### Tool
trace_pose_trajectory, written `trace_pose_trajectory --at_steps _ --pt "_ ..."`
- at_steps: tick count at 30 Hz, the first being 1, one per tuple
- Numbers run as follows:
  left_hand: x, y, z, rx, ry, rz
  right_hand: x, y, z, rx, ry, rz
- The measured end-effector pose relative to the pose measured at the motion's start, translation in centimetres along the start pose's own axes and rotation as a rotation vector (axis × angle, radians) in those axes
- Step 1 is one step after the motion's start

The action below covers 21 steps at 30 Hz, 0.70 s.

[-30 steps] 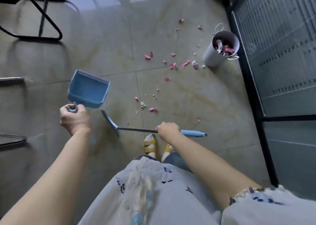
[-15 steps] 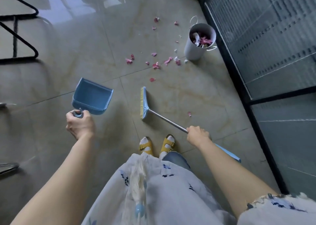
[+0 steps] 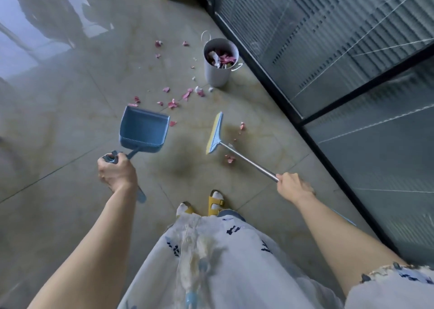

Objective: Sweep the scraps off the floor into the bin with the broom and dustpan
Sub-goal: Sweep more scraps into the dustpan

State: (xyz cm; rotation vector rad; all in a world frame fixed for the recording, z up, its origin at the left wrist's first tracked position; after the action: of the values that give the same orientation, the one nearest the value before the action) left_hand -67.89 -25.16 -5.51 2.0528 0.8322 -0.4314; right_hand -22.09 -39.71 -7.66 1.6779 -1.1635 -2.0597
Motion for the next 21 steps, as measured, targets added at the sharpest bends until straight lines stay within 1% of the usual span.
trace_pose_trajectory --at_steps 3,10,14,17,21 --pt "0.6 -0.5 -0.5 0.048 0.012 0.016 -0.4 -1.4 3.6 -0.074 -0.064 -0.017" --pt "-0.9 -0.1 -1.1 0.103 -0.002 -0.046 0.5 -6.3 15.3 -0.333 -0.067 0.066" --pt "-1.5 -0.2 -0.4 0.112 -0.018 -0.069 1.3 -7.7 19.8 -0.387 -0.019 0.104" --pt "-1.7 -0.4 0.0 0.09 -0.01 -0.083 1.5 -8.3 19.1 -0.331 -0.035 0.1" --pt "-1.4 0.0 0.2 0.087 0.005 -0.103 1.2 -7.7 11.8 -0.154 -0.138 0.074"
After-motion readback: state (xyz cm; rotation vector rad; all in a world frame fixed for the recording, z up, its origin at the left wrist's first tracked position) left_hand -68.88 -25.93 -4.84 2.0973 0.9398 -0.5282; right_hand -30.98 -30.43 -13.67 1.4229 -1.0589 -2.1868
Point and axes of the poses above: each hand's wrist, its own y-axis away from the middle knuckle, its own x-axis out of the palm, z = x × y, the point moved 9 cm from there along -y, towards the middle knuckle, and after that the axes turned 14 degrees about -x, right-handed, at the moved point
